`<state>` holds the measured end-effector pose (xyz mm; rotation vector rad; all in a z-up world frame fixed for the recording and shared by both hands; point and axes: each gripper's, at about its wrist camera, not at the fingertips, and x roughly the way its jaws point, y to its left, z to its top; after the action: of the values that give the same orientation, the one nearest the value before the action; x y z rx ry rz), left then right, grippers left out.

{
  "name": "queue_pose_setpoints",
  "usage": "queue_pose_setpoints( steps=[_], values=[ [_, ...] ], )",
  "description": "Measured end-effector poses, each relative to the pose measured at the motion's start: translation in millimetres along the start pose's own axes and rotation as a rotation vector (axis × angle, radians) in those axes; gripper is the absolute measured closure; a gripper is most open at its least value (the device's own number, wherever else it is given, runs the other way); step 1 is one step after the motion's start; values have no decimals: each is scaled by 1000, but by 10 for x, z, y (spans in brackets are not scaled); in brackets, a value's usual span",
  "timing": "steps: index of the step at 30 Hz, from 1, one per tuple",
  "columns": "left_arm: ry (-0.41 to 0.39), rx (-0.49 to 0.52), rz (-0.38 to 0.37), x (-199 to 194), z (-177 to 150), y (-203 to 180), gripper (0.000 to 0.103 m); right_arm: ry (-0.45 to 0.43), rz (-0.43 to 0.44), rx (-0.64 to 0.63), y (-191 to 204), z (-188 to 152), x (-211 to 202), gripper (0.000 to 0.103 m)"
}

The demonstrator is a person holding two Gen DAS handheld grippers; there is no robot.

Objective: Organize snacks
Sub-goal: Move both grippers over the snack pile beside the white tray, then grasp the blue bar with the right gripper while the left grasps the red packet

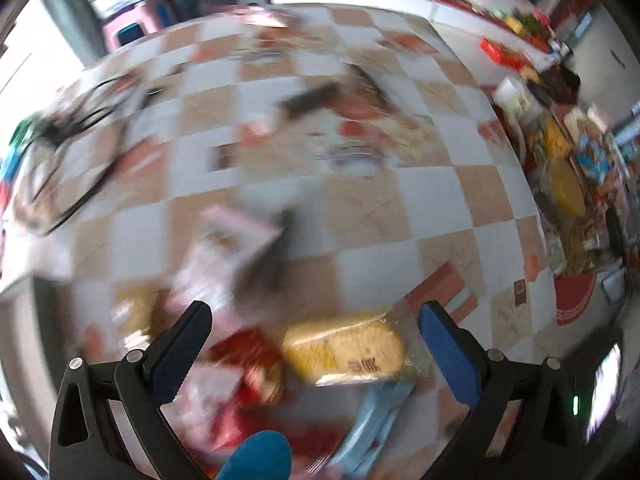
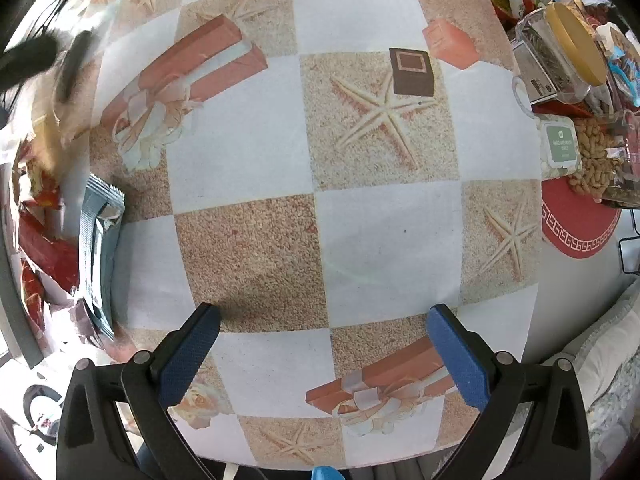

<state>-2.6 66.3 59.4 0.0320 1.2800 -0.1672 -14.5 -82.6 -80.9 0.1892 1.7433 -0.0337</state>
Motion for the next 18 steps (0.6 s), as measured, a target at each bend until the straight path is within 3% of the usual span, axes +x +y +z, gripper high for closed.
queue_pose_setpoints(
  steps=[6, 10, 14, 18],
  values=[
    [103, -146, 77, -215, -437, 751, 0, 15, -33, 13, -44, -58, -65, 0],
    [157, -242, 15, -269, -691, 1078, 0, 12, -33, 13, 17, -139, -114, 0],
    [142, -240, -34, -408, -785, 1223, 0, -12, -2, 12, -2, -126, -99, 0],
    [200, -238, -6, -375, -929, 1339, 0, 7, 25, 16, 19, -70, -73, 0]
  ],
)
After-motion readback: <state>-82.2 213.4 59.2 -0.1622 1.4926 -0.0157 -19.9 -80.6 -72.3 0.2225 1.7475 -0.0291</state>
